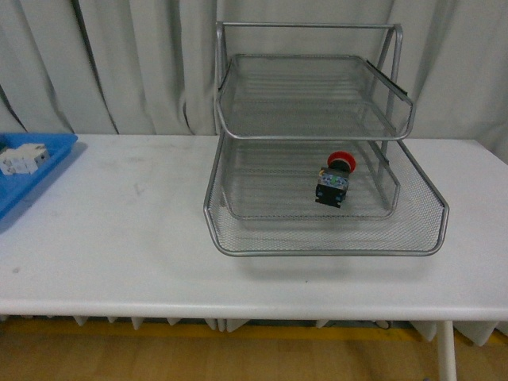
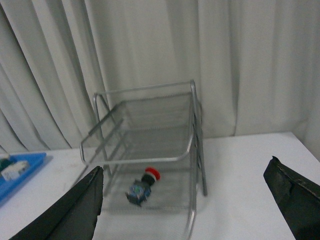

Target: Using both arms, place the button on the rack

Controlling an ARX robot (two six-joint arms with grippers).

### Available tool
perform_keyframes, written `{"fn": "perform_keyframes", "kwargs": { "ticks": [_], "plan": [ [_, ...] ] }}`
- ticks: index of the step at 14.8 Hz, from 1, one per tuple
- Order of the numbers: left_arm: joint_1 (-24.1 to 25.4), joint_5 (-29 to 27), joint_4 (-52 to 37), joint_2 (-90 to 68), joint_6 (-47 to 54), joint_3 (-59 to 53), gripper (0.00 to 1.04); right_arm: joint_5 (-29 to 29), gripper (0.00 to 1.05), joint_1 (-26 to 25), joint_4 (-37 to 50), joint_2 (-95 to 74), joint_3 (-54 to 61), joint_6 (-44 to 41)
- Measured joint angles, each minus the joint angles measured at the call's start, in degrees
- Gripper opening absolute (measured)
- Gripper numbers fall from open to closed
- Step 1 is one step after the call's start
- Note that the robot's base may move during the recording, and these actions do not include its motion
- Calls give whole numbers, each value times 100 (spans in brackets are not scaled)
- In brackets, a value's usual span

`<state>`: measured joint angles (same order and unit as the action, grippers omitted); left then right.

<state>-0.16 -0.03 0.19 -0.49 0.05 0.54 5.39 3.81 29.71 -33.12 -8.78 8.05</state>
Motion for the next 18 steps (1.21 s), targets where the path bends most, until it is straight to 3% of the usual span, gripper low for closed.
{"fn": "perform_keyframes", "kwargs": {
  "ticks": [2, 6, 8, 11, 13, 18],
  "plan": [
    [0, 2, 0, 0, 0, 0, 98, -186, 98, 201, 778, -2210, -1263, 328],
    [0, 2, 0, 0, 0, 0, 98, -400, 96, 802, -393, -5217, -3650, 695],
    [0, 2, 0, 0, 0, 0, 98, -411, 68, 1207, -1185, -5805, -4197, 767],
    [0, 0, -2, 0, 0, 0, 98, -236, 21, 1792, -1996, -6111, -4092, 892],
    [0, 2, 0, 0, 0, 0, 98, -238, 1, 1996, -2072, -6236, -3858, 879],
    [0, 0, -2, 0, 0, 0, 98, -328, 2, 2205, -1987, -7007, -3582, 815]
  ]
}}
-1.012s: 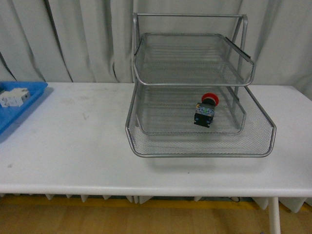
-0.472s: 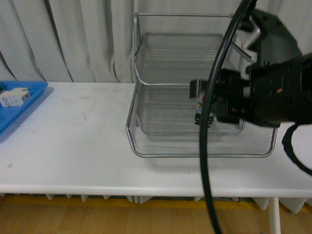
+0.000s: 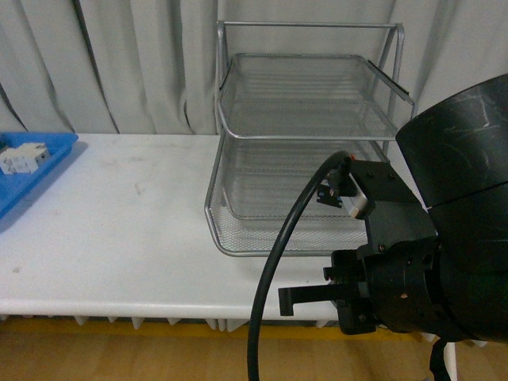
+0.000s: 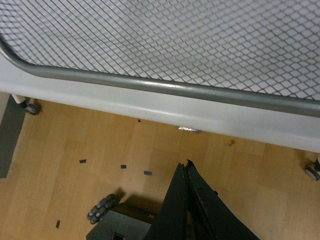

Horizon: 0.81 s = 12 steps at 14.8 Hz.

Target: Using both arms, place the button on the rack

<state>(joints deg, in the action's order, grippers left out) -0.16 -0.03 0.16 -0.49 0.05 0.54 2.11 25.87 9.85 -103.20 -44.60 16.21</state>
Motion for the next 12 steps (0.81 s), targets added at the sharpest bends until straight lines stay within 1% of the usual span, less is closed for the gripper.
{"fn": "perform_keyframes", "kwargs": {
  "ticks": [4, 7, 12],
  "plan": [
    [0, 2, 2, 0, 0, 0, 98, -87, 2, -96, -140, -407, -481, -153],
    [0, 2, 2, 0, 0, 0, 98, -105, 2, -354, -385, -802, -988, -352],
    [0, 0, 2, 0, 0, 0, 98, -50, 2, -728, -468, -1421, -2072, -693]
  ]
}}
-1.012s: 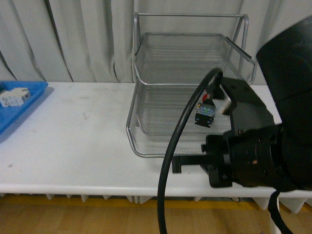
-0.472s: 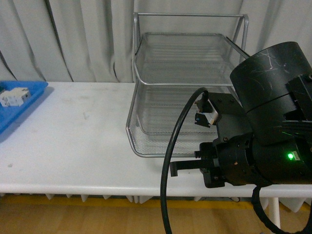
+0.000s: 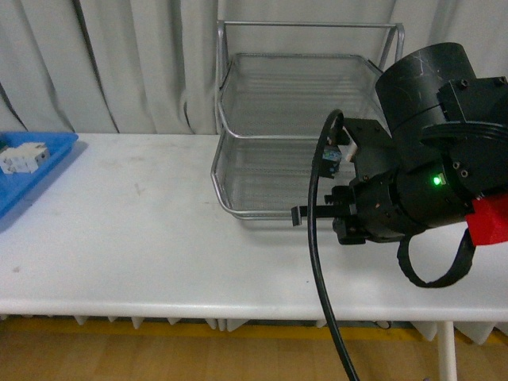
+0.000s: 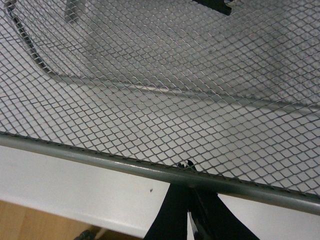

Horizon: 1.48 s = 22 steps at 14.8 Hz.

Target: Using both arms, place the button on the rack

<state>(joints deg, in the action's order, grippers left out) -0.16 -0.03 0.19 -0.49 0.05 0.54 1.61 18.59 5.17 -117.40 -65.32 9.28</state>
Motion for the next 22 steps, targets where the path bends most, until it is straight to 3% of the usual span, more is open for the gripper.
{"fn": "perform_keyframes", "kwargs": {
  "ticks": [6, 9, 10, 15, 20, 22],
  "plan": [
    [0, 0, -2, 0, 0, 0, 98, -247, 2, -509, -205, -693, -1217, -273],
    [0, 2, 0, 0, 0, 0, 98, -396, 2, -586, 22, -737, -1189, -155],
    [0, 2, 0, 0, 0, 0, 98, -372, 2, -584, 116, -645, -966, -24],
    [0, 2, 0, 0, 0, 0, 98, 826, 2, -568, 981, 1504, 1390, 595],
    [0, 2, 0, 0, 0, 0, 98, 1611, 2, -1650, 1266, 4417, 3473, 1655],
    [0, 4, -4, 0, 0, 0, 98, 446, 2, -1794, 3379, 4809, 4391, 822]
  ]
}}
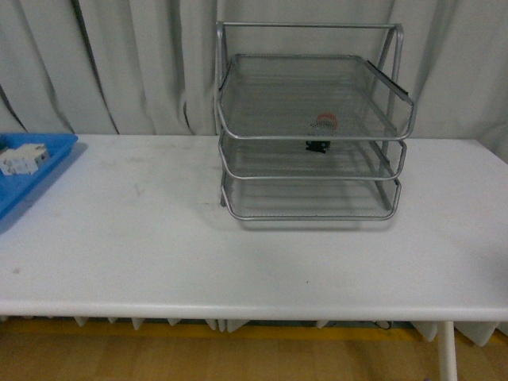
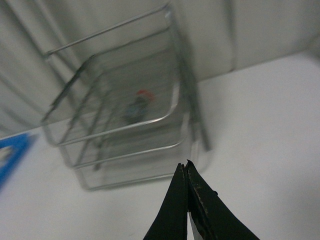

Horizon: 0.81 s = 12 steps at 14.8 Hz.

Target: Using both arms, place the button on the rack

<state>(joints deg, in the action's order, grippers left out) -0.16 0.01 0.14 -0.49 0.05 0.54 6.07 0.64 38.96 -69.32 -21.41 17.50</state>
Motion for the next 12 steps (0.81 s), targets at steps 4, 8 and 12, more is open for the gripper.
{"fn": "perform_keyframes", "kwargs": {
  "ticks": [4, 8, 12],
  "plan": [
    [4, -4, 4, 0, 0, 0, 98, -610, 2, -96, -175, 2157, 1078, -1547],
    [7, -2, 4, 0, 0, 0, 98, -610, 2, -96, -492, 2813, 1521, -1687],
    [4, -2, 4, 0, 0, 0, 98, -610, 2, -96, -1014, 3670, 1818, -1711]
  ]
}}
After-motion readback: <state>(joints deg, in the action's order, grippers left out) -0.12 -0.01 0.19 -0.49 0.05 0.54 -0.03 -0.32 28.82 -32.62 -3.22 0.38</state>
